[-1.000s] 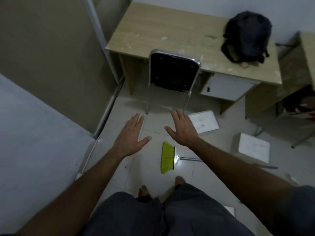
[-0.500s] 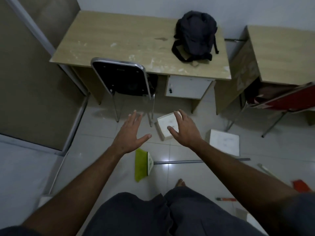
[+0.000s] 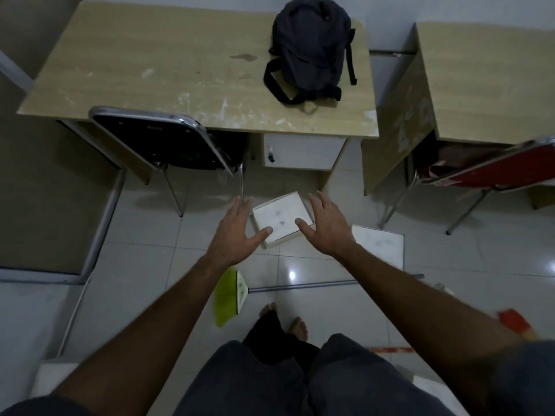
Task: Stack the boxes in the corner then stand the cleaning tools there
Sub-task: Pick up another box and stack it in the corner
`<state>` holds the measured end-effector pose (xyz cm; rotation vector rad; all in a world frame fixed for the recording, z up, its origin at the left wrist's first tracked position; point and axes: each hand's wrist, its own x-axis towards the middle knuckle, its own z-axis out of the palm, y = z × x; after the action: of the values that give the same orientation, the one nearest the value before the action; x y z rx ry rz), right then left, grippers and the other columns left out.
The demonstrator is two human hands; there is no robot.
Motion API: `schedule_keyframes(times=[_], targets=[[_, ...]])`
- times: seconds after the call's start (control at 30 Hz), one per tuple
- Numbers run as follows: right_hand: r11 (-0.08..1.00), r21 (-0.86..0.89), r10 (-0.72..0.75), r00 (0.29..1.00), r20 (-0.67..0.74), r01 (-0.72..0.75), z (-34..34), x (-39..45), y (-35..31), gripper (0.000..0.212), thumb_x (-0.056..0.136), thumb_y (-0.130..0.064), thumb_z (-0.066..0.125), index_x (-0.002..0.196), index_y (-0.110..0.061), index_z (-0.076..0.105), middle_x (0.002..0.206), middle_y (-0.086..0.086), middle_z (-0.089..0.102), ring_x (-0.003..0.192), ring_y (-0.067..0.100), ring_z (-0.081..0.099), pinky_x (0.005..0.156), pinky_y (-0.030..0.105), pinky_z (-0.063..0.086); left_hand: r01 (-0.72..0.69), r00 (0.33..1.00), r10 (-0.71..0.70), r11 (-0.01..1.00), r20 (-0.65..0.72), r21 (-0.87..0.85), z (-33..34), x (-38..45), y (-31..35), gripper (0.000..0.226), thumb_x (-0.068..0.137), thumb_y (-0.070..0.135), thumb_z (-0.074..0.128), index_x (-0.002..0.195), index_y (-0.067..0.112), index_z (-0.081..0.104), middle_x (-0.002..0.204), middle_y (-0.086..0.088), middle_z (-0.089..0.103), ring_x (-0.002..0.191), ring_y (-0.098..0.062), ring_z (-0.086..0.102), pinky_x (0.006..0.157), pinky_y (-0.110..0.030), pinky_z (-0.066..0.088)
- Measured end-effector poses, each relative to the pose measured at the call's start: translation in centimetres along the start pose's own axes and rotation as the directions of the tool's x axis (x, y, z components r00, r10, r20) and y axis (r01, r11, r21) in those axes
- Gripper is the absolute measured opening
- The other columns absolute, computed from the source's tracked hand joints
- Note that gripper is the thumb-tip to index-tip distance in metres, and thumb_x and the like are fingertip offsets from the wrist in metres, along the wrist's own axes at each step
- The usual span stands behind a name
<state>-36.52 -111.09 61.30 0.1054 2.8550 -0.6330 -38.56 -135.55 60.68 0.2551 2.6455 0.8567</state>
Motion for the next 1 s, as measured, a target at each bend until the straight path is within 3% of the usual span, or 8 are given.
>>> schedule_keyframes(times=[0.13,0.27,0.47,0.77,1.0], targets=[[1.0,-0.013,0.011,1.0,0.018,-0.011,0.4,2.9,2.1,0.074,0.098,-0.056,0.052,0.155,-0.017,0.028,0.164,0.01,0.025,0.149,0.029,0.027,0.121,0.048,0.027,0.066,0.997,-0.064,0.996,0.033,-0.054,2.1,3.6,-0.1,0.096,0.081,0.082,0.049,0.158,0.033,0.016,0.167,-0.002,0.015,0.153,-0.022,0.015,0.121,-0.049,0.022],[0.999,-0.005,0.036,0.999,0.037,-0.036,1.1,6.3,4.5,0.074,0.098,-0.058,0.051,0.156,-0.019,0.027,0.165,0.01,0.024,0.15,0.03,0.025,0.121,0.05,0.027,0.109,0.993,-0.104,0.99,0.058,-0.093,3.9,6.4,-0.1,0.091,0.085,0.073,0.056,0.158,0.034,0.018,0.166,-0.002,0.018,0.152,-0.022,0.019,0.117,-0.046,0.024],[1.0,0.001,0.031,0.994,0.104,-0.032,4.4,11.1,8.5,0.074,0.097,-0.059,0.05,0.155,-0.019,0.028,0.164,0.01,0.024,0.149,0.031,0.027,0.119,0.05,0.03,0.21,0.975,-0.199,0.97,0.096,-0.122,8.4,10.8,-1.8,0.092,0.085,0.072,0.057,0.159,0.033,0.017,0.168,-0.003,0.012,0.154,-0.021,0.012,0.121,-0.049,0.021],[0.997,-0.022,-0.075,0.985,0.153,0.079,15.1,18.1,18.2,0.075,0.097,-0.059,0.05,0.156,-0.018,0.028,0.164,0.011,0.025,0.147,0.033,0.03,0.116,0.048,0.03,0.279,0.96,-0.278,0.945,0.027,-0.173,19.7,17.8,-8.0,0.085,0.086,0.07,0.058,0.156,0.035,0.026,0.167,-0.004,0.014,0.153,-0.022,0.018,0.12,-0.045,0.022],[0.996,0.027,-0.092,0.984,0.151,0.089,27.1,24.1,25.8,0.079,0.095,-0.062,0.051,0.156,-0.019,0.024,0.164,0.012,0.022,0.145,0.034,0.033,0.113,0.049,0.036,0.343,0.939,-0.344,0.931,0.013,-0.122,30.8,23.7,-16.6,0.084,0.083,0.076,0.056,0.154,0.043,0.027,0.167,-0.006,0.011,0.152,-0.027,0.017,0.121,-0.054,0.021]])
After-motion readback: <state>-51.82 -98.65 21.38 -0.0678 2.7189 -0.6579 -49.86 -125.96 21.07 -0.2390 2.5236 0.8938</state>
